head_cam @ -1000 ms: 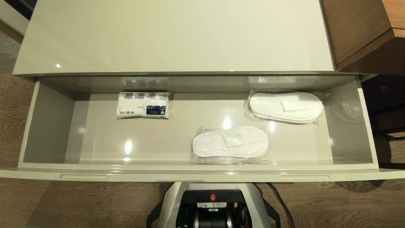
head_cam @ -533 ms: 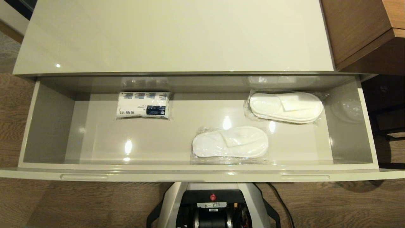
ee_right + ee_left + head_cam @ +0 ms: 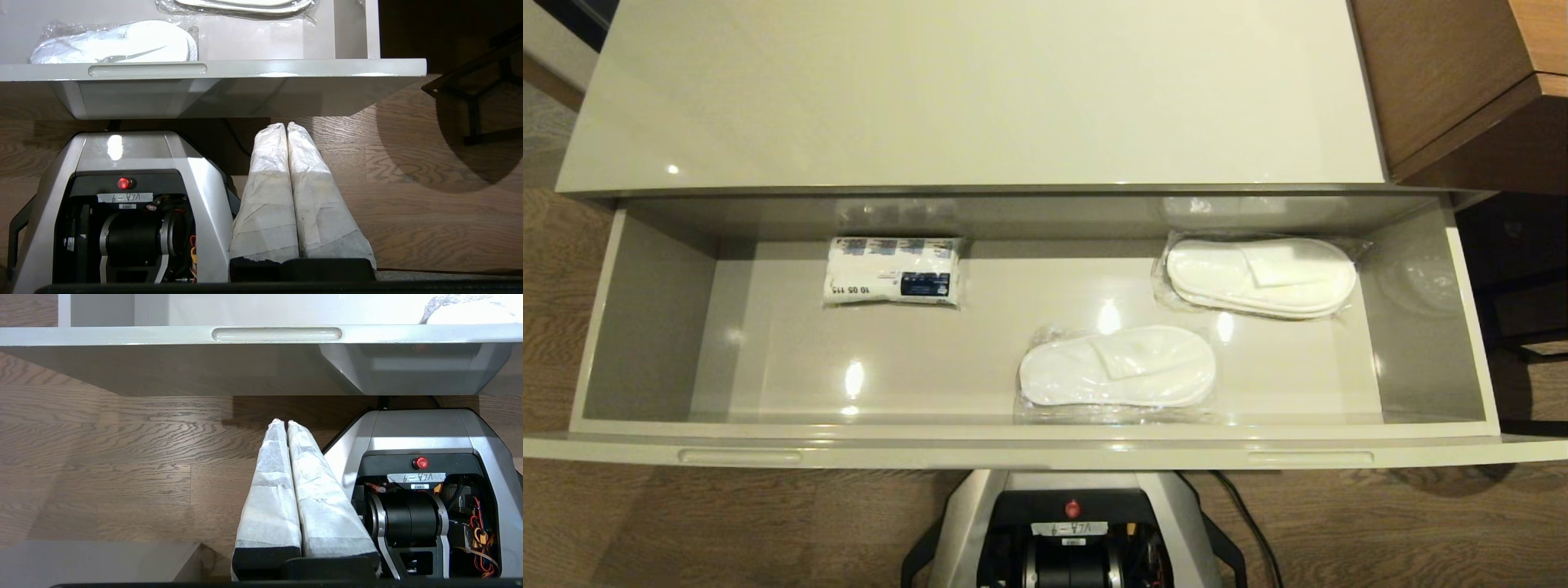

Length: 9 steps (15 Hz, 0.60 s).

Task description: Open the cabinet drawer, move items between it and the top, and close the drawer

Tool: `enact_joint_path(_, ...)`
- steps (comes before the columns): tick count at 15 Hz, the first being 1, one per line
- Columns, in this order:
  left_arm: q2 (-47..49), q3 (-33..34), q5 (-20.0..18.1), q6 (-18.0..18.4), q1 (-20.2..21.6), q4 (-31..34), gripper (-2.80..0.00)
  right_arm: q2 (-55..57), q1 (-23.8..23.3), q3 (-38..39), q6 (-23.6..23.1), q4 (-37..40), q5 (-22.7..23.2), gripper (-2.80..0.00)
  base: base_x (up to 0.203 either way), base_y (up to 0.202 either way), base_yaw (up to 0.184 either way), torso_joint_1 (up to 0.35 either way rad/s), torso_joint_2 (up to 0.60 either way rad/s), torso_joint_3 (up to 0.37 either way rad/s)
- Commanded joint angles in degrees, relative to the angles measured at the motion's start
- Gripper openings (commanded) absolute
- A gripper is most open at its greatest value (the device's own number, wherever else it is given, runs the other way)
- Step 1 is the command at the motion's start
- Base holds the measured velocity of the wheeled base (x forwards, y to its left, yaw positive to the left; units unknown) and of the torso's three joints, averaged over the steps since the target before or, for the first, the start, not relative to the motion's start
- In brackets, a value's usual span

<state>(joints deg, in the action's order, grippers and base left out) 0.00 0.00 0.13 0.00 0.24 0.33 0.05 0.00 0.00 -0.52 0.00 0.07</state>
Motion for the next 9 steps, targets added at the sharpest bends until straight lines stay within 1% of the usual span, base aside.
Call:
enact_joint_path(1, 0.03, 0.00, 0.04, 0.02, 0.02, 0.02, -2.80, 0.04, 0.00, 0.09, 0.00, -0.09, 0.01, -2.80, 0.000, 0.000, 0.000, 0.000, 0.00, 0.000)
enact_joint_path(9, 0.04, 0.00, 0.04, 0.09, 0.02, 0.02, -2.80, 0.04, 0.00, 0.09, 0.00, -0.06, 0.01, -2.80, 0.000, 0.000, 0.000, 0.000, 0.00, 0.000)
